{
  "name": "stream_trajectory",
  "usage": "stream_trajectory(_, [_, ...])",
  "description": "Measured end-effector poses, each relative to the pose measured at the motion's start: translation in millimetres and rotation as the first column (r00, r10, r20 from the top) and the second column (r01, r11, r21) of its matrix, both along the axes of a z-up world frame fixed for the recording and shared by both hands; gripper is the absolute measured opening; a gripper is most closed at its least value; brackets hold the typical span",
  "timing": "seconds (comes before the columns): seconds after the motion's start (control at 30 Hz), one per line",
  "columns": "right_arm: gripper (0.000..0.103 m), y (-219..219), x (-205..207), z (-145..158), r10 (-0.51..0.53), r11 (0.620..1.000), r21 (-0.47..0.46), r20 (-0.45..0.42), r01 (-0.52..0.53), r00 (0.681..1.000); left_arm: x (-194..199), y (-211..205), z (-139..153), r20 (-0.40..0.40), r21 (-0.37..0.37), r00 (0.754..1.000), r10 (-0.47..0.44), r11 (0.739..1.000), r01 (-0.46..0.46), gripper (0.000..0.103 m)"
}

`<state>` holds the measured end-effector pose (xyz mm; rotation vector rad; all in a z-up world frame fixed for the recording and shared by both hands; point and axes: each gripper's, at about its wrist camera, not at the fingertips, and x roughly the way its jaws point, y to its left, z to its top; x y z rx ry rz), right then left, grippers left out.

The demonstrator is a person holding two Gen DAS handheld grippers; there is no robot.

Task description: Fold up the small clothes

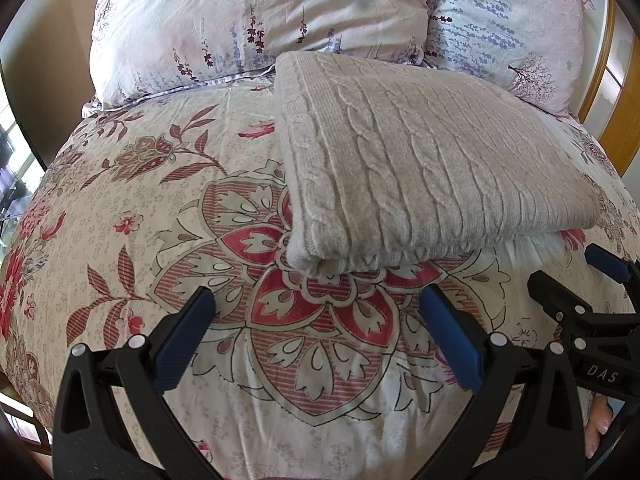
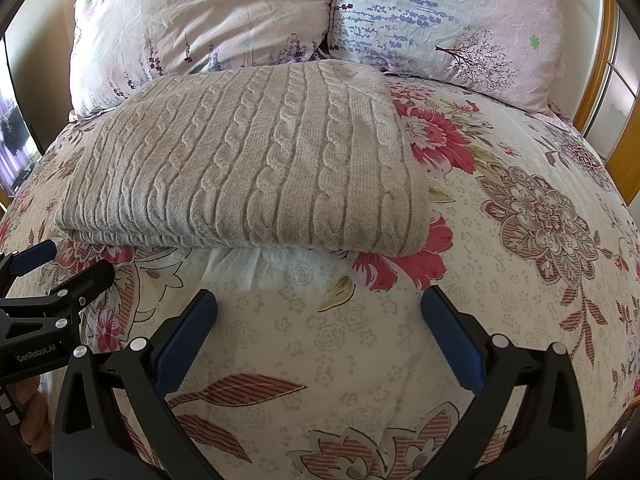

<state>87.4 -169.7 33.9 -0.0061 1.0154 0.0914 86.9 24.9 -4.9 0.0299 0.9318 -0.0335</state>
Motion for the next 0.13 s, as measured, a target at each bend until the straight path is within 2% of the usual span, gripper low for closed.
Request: stream_trajectory(0.13, [0.102,-0.1,0.2,0.0,0.000,1.000,0.000,0.000,0.000,1.000,0.3,0.1,0.1,0.000,0.000,1.000,0.000,1.000,0.000,0.101])
